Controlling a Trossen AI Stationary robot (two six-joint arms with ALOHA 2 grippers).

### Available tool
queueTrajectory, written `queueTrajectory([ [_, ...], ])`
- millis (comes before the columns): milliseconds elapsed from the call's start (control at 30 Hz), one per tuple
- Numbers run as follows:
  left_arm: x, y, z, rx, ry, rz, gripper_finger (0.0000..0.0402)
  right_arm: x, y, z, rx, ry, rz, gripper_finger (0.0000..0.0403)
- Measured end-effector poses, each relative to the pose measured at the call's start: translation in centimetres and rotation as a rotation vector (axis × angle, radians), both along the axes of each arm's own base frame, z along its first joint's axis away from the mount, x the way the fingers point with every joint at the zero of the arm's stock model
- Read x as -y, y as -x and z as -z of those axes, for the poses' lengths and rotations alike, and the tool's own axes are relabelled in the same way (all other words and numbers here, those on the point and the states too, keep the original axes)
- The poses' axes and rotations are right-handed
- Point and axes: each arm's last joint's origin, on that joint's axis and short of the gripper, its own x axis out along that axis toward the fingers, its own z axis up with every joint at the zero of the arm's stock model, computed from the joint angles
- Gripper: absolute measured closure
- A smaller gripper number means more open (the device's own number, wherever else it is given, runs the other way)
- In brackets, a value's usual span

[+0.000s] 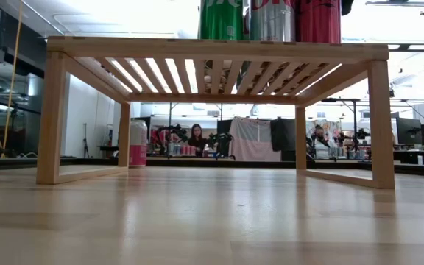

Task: Place canned beverage on shelf
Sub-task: Stack the red soda can on top of the red soda can on the shelf

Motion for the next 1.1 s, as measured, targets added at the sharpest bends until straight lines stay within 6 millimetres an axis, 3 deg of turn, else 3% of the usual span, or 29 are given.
queueTrajectory([
  [1100,0.0,0.0,0.0,0.0,0.0,0.0,0.0009,0.0,-0.02,-0.48,0.046,0.018,0.0,0.0064],
])
